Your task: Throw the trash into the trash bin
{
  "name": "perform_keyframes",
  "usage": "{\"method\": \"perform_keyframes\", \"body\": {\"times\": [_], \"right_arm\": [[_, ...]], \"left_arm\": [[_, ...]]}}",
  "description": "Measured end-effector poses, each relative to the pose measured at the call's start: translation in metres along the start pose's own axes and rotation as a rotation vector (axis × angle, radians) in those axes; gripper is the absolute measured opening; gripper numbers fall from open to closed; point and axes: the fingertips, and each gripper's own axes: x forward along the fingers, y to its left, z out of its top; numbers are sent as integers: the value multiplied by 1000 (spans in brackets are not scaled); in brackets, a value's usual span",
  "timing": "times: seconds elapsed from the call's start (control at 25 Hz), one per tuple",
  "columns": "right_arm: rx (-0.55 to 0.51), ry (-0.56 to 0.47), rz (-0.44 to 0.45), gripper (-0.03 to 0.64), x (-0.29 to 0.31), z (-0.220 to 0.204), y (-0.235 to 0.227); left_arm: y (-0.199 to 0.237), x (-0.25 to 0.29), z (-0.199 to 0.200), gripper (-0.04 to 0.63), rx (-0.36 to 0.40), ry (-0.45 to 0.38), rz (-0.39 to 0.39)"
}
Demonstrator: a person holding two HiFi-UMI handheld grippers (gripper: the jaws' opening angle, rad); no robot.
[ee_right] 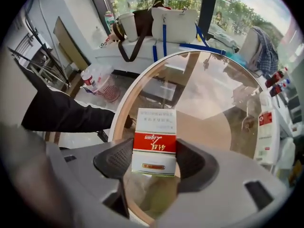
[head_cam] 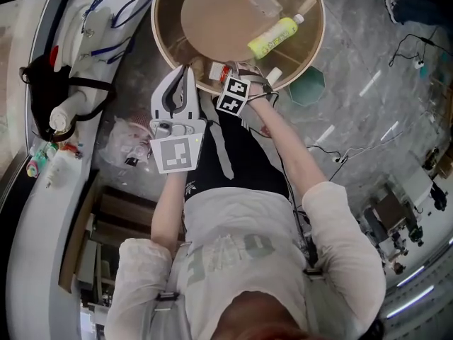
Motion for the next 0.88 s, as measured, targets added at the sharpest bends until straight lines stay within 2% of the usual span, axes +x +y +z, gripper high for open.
{"method": "perform_keyframes", "body": {"times": [0.16, 0.32, 0.4, 0.52, 0.64, 0.72, 0.8, 0.88], "right_arm": [[58, -29, -39, 283, -21, 18, -16], [118, -170, -128, 282, -82, 65, -47], [152, -257, -183, 282, -126, 92, -68], [199, -392, -277, 283, -203, 135, -105], [243, -575, -416, 282, -295, 182, -156], [293, -713, -507, 284, -364, 205, -177], [361, -835, -578, 283, -426, 212, -177], [416, -950, -626, 282, -476, 215, -170]], "left_arm": [[4, 3, 32, 12, 30, -57, -9], [13, 0, 84, 12, 37, -125, -3], [15, -2, 126, 12, 48, -181, -2], [15, -4, 197, 12, 105, -277, -8], [14, 3, 267, 12, 185, -390, -30], [6, 0, 311, 12, 211, -480, -41], [-2, -10, 333, 12, 193, -523, -41], [-5, -17, 338, 12, 166, -516, -49]]}}
